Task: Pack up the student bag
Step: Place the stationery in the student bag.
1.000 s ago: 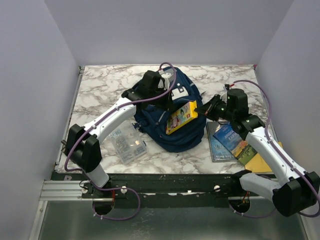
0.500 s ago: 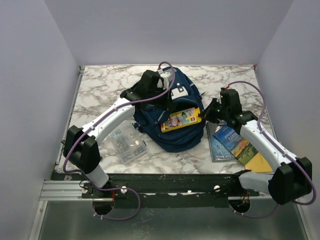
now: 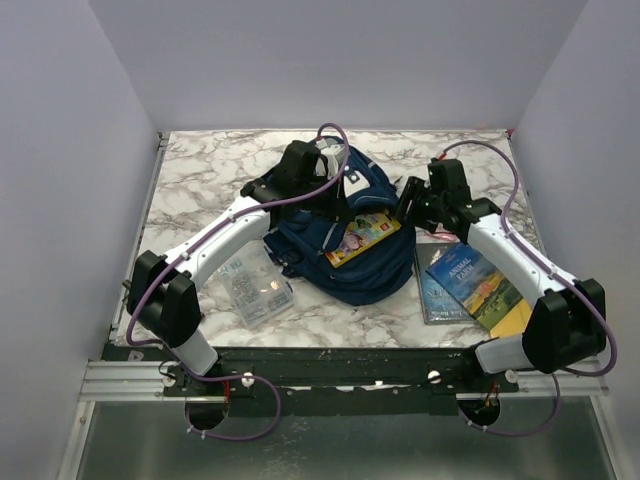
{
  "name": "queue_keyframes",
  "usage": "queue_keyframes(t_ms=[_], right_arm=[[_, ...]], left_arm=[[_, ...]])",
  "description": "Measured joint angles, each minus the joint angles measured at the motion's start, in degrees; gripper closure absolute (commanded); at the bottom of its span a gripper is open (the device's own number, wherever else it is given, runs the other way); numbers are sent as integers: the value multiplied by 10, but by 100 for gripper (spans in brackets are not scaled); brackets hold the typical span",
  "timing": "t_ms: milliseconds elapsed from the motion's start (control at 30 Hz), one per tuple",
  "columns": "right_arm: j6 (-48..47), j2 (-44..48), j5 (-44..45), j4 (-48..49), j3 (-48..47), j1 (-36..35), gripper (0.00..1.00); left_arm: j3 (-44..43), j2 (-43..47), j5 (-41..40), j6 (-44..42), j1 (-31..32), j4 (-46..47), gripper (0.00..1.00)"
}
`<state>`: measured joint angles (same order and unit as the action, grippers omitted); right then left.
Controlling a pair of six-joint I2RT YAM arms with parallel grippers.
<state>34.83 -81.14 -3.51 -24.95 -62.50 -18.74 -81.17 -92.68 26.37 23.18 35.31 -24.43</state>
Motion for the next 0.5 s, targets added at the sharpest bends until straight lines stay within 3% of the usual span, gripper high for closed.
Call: queue_keyframes(t_ms=[167, 333, 500], right_arm=[[-39, 55, 43, -40, 11, 0, 32], [-53, 114, 43, -63, 24, -6, 45], [-21, 149, -5, -32, 99, -53, 60]], left_arm=[[0, 0, 10, 8, 0, 1, 100], [0, 0, 13, 11, 0, 1, 100], [0, 0, 14, 12, 0, 2, 100]])
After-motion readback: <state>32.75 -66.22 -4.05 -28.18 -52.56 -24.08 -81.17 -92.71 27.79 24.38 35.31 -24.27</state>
